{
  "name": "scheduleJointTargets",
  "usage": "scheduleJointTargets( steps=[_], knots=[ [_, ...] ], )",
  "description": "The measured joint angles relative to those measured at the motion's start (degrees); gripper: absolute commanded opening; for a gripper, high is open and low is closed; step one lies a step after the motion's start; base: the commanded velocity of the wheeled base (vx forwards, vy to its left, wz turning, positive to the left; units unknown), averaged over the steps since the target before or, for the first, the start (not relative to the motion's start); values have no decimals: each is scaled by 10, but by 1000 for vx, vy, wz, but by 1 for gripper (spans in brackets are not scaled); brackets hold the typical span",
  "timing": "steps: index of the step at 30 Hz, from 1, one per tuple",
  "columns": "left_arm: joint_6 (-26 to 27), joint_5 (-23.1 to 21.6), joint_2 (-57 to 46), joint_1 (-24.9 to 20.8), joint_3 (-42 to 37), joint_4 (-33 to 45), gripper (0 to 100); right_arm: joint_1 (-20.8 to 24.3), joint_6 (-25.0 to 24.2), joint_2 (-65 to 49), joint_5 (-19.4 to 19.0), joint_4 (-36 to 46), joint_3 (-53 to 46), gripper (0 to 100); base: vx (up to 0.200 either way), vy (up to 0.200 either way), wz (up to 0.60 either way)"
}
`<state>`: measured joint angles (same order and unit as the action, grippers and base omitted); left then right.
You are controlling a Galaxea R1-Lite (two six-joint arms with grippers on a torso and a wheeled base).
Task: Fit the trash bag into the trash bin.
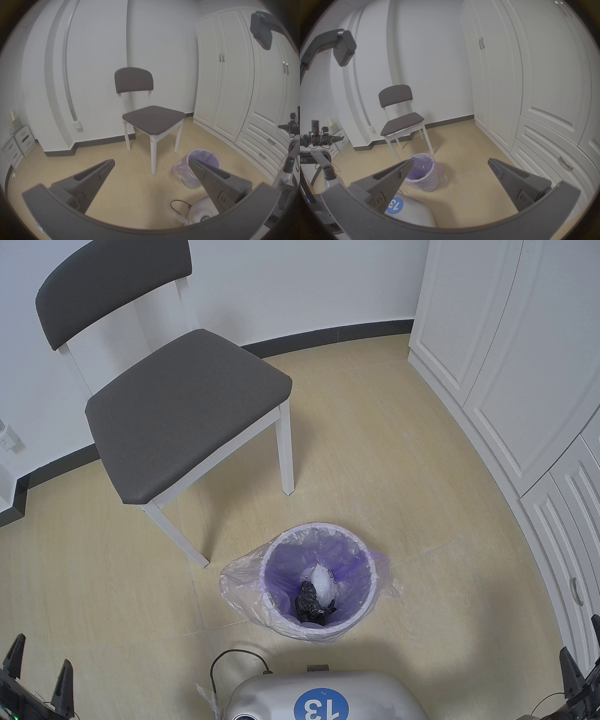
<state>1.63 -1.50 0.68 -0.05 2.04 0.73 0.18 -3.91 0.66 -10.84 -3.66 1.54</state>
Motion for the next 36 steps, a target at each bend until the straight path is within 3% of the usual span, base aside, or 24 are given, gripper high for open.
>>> scheduleJointTargets(
  steps=[9, 16, 20, 25, 30, 33, 36],
  knots=[
    [-8, 1, 0, 0, -10, 0, 100, 0, 2, 0, -46, 1, -5, 100, 0, 0, 0],
    [-9, 5, 0, 0, -10, -5, 100, 0, -16, 1, 53, -1, -5, 100, 0, 0, 0],
    [-9, 12, 0, 0, -10, -7, 100, 0, -22, 1, 67, -2, -5, 100, 0, 0, 0],
    [-15, 11, 0, 0, -10, -7, 100, 0, 4, 1, 50, 1, -5, 100, 0, 0, 0],
    [-13, 11, 1, 0, -10, -8, 100, 0, 45, 1, -16, 5, -5, 100, 0, 0, 0],
    [-12, 11, 1, 0, -10, -8, 100, 0, 16, 1, -22, 8, -5, 100, 0, 0, 0],
    [-12, 11, 1, 0, -10, -8, 100, 0, -19, 1, -3, 7, -5, 100, 0, 0, 0]
  ],
)
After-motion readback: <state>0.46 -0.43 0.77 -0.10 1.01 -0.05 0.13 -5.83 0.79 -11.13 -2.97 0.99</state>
